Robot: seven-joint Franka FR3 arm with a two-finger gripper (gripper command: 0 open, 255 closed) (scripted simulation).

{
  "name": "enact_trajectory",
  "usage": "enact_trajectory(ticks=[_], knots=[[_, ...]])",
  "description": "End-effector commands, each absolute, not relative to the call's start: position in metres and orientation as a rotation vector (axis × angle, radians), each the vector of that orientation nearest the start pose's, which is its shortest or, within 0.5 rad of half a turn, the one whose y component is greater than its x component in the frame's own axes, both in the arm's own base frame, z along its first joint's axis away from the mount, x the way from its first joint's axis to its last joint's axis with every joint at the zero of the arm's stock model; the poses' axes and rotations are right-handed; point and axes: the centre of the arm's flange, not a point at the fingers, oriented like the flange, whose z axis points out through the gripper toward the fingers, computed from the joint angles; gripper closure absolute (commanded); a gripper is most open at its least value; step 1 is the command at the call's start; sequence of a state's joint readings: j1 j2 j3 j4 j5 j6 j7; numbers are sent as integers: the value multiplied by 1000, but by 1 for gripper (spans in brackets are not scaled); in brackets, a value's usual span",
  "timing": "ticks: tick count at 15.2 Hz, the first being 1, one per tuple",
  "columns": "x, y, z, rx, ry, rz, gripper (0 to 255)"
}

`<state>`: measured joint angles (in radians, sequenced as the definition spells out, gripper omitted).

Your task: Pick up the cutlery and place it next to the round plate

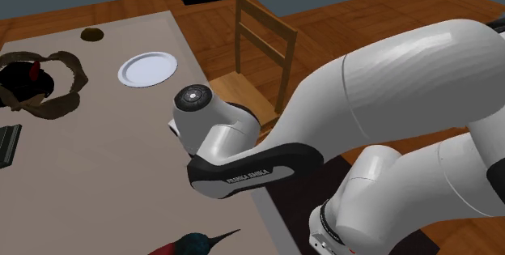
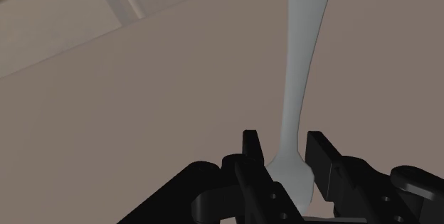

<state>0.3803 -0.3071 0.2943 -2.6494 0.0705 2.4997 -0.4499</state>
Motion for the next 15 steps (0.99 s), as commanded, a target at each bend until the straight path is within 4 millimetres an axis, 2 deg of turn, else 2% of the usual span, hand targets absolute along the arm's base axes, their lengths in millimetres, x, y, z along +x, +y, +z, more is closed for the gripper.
enact_trajectory(ticks=[1,8,15], knots=[[330,259,363,-2721,-1603,-238,255],[330,259,398,-2721,-1603,-238,255],[422,268,399,-2721,-1603,-238,255]])
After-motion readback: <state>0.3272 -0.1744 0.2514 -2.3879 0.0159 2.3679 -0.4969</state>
